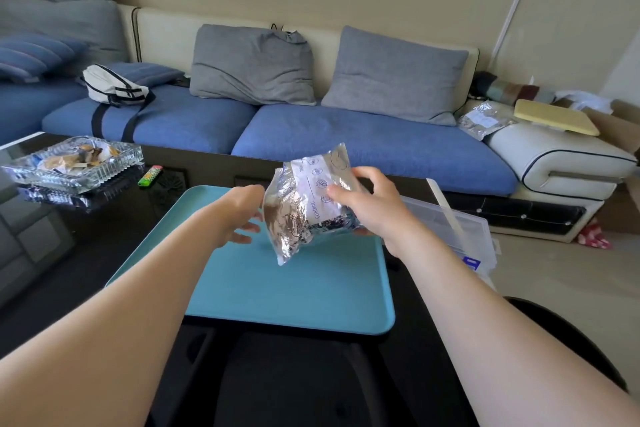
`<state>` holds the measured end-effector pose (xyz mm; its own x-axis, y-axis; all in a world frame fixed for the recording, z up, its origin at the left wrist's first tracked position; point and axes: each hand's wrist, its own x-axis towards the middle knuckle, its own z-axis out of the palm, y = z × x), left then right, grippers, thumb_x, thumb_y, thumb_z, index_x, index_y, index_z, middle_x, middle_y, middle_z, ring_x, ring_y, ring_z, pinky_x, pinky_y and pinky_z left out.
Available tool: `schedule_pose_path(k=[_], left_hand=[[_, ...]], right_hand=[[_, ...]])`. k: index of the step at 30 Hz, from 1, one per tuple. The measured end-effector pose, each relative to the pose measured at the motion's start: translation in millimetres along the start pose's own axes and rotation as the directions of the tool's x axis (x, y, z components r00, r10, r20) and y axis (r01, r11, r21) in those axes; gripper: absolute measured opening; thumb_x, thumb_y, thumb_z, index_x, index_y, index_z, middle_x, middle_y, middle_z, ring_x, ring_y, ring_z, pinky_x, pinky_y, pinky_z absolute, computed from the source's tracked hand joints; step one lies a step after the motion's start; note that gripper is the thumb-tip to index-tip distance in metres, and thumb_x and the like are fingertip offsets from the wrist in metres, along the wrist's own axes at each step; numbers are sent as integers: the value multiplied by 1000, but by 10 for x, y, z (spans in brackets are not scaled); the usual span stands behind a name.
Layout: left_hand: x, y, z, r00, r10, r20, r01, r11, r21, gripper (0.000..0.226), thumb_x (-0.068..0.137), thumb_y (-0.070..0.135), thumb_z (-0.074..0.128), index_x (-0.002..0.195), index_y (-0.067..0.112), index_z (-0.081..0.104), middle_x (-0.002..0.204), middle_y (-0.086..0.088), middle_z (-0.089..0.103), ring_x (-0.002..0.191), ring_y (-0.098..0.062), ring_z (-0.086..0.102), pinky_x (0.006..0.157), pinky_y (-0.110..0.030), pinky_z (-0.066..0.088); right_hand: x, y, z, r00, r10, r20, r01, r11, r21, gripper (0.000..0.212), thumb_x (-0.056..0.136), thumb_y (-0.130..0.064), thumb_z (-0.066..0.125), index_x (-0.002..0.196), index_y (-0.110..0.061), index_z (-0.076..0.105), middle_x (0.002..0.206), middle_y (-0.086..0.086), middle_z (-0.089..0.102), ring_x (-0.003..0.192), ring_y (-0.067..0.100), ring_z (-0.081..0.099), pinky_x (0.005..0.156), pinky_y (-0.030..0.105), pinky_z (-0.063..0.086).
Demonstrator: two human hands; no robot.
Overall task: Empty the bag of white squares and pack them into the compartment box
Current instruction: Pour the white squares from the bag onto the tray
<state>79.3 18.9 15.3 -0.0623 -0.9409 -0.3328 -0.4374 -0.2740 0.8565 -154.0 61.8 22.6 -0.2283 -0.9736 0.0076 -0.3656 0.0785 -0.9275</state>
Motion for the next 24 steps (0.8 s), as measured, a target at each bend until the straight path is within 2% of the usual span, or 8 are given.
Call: schedule_pose_path(k=[2,5,7,9,11,15,20,24], left_hand=[[69,-67,-57,995,17,-102,2,982,187,28,99,15,48,113,7,71,108,-10,67,96,-32,65,91,-46,56],[156,-122,-64,974,95,-207,-13,931,364,32,101,11,49,120,-4,70,103,-13,61,93,-30,57,89,-41,53],[177,-116,-82,975,71,-209,-12,963,268,30,103,9,48,121,-3,69,105,-14,62,93,-30,58,90,-43,56],[154,-123,-109,988,11,-155,2,996,87,23,102,5,51,111,4,72,105,-11,68,89,-27,63,83,-43,59],[102,-128,-116,998,-11,-58,7,998,-62,20,98,5,59,104,7,78,98,-8,71,85,-24,64,78,-37,57],[42,-116,-104,997,32,68,-14,967,-256,10,99,12,66,97,12,76,100,-7,72,94,-27,65,87,-43,59],[15,-80,-130,981,62,185,13,925,-379,22,106,22,58,115,19,77,109,-6,74,102,-29,66,98,-49,58],[7,-86,-168,946,121,300,-7,935,-355,29,108,15,50,122,27,72,110,-5,77,95,-29,69,91,-44,59]], right_hand=[[-19,-45,-11,986,-144,-84,138,988,-71,51,84,-50,82,130,-42,62,122,-21,68,111,7,66,100,33,53],[-60,-70,9,950,-302,-77,284,940,-187,42,91,-45,77,131,-37,69,115,-24,74,108,1,67,94,21,49],[-83,-74,55,917,-390,-81,359,897,-257,39,94,-45,72,132,-38,71,114,-23,76,110,1,69,95,23,51],[-80,-80,95,905,-416,-90,378,883,-279,43,94,-48,69,136,-38,69,113,-19,77,107,3,70,96,27,54],[-100,-98,129,908,-404,-112,367,894,-256,37,95,-44,69,132,-38,72,100,-18,79,91,1,71,85,27,54],[-93,-97,119,925,-340,-168,302,928,-219,17,99,-36,68,111,-32,78,73,-17,69,70,4,60,68,26,42],[-89,-103,8,941,-260,-216,227,960,-167,12,100,-31,65,105,-29,76,86,-11,75,86,14,67,75,30,51],[-116,-108,49,950,-255,-180,224,958,-178,24,102,-34,59,100,-15,72,83,6,72,86,29,64,72,35,50]])
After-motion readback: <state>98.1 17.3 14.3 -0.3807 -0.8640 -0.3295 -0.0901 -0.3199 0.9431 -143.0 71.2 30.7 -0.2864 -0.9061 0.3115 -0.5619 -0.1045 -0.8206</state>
